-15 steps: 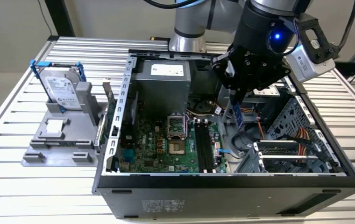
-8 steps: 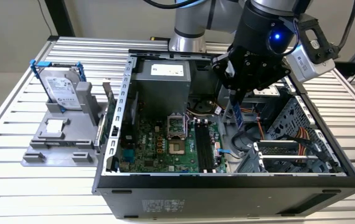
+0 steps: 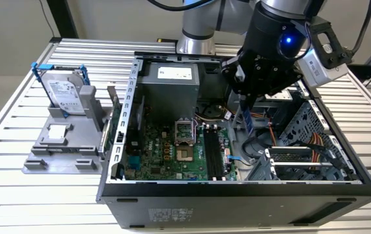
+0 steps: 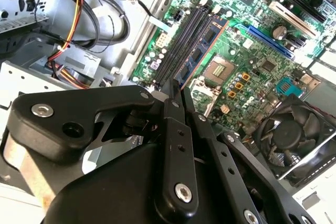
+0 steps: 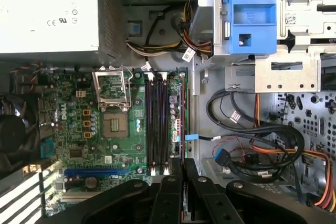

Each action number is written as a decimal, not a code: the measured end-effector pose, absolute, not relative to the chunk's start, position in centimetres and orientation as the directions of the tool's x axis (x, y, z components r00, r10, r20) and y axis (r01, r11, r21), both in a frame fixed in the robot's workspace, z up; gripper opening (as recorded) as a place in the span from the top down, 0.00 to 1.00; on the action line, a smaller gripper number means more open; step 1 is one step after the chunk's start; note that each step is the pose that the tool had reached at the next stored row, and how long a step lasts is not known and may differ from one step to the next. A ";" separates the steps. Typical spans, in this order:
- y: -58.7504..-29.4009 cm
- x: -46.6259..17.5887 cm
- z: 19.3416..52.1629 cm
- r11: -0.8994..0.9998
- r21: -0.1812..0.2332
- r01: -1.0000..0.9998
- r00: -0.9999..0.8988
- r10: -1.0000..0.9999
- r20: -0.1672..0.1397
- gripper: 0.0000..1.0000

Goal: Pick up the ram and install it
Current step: 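Insert the ram into the slot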

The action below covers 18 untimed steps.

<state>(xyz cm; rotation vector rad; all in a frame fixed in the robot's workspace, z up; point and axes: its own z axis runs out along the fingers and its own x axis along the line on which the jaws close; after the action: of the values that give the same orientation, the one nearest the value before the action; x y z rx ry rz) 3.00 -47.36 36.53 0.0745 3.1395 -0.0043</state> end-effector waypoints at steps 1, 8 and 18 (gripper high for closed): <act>-47.4 3.0 36.5 0.999 -0.003 0.048 -0.999 0.047 -0.001 1.00; -47.4 3.0 36.0 0.999 -0.003 0.047 -0.999 0.047 -0.001 1.00; -47.4 3.0 35.6 0.999 -0.003 0.048 -0.999 0.048 -0.001 1.00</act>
<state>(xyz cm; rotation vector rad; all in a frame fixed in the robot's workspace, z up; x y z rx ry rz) 3.00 -47.36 35.61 0.0746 3.1395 -0.0046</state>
